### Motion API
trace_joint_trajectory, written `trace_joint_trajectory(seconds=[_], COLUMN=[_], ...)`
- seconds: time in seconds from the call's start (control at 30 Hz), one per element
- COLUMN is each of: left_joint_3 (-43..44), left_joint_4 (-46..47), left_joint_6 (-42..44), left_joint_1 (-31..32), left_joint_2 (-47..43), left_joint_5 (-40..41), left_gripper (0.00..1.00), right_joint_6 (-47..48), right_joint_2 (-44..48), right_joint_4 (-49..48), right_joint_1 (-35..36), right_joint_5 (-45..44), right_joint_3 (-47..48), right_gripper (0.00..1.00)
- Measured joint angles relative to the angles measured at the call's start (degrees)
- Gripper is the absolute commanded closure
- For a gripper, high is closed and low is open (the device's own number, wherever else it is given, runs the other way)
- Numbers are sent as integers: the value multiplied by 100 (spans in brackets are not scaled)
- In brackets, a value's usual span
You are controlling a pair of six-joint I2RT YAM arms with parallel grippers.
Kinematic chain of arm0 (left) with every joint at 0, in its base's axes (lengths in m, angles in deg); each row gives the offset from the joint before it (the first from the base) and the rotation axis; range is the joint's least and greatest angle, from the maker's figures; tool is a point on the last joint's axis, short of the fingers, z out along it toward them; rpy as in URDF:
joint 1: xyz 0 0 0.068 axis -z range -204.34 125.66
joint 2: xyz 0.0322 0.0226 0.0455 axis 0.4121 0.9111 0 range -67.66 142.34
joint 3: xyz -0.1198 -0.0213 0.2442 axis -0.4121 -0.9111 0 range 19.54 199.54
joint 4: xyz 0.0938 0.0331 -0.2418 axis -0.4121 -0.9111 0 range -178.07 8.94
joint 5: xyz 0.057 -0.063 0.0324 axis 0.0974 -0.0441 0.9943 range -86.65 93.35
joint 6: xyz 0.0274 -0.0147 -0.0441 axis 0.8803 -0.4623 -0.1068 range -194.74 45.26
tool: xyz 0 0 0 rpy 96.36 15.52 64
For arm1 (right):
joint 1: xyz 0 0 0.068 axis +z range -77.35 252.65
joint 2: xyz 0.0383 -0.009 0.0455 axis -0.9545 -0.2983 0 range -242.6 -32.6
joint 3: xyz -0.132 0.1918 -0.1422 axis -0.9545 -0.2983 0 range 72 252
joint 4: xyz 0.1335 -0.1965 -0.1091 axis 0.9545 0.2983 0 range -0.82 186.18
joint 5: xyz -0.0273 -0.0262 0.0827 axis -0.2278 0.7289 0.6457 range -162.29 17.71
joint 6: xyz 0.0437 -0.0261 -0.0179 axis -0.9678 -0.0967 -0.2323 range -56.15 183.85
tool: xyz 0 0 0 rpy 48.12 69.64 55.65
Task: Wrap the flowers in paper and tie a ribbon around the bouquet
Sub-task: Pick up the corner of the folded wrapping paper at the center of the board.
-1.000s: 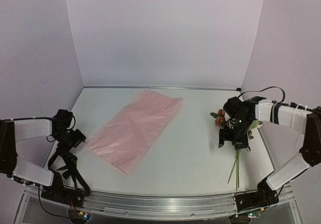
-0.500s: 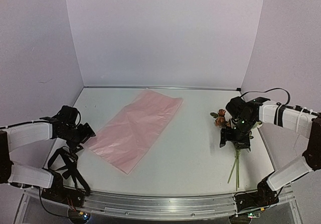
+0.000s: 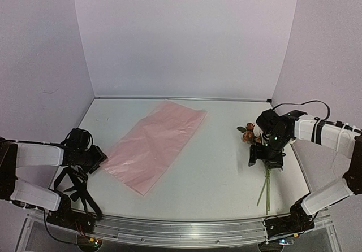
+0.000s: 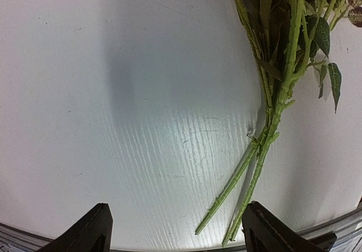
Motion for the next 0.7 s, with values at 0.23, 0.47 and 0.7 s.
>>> trace_joint_trajectory(seconds=[0.23, 0.47, 0.7], left_joint_3=[-54, 68, 481], left_joint_4=[182, 58, -129], left_joint_6=[110, 505, 1065], left_joint_1=[-1, 0, 0], left_joint_2=[-3, -179, -672], left_joint_5=[213, 454, 486], left_gripper=[87, 100, 100], right_joint_6=[-1, -4, -32], right_joint_2=[61, 62, 62], right_joint_4=[-3, -2, -4], right_joint_1=[20, 20, 22], right_joint_5=[-2, -2, 0], right_joint_3=[-35, -35, -35], right_gripper=[19, 19, 21])
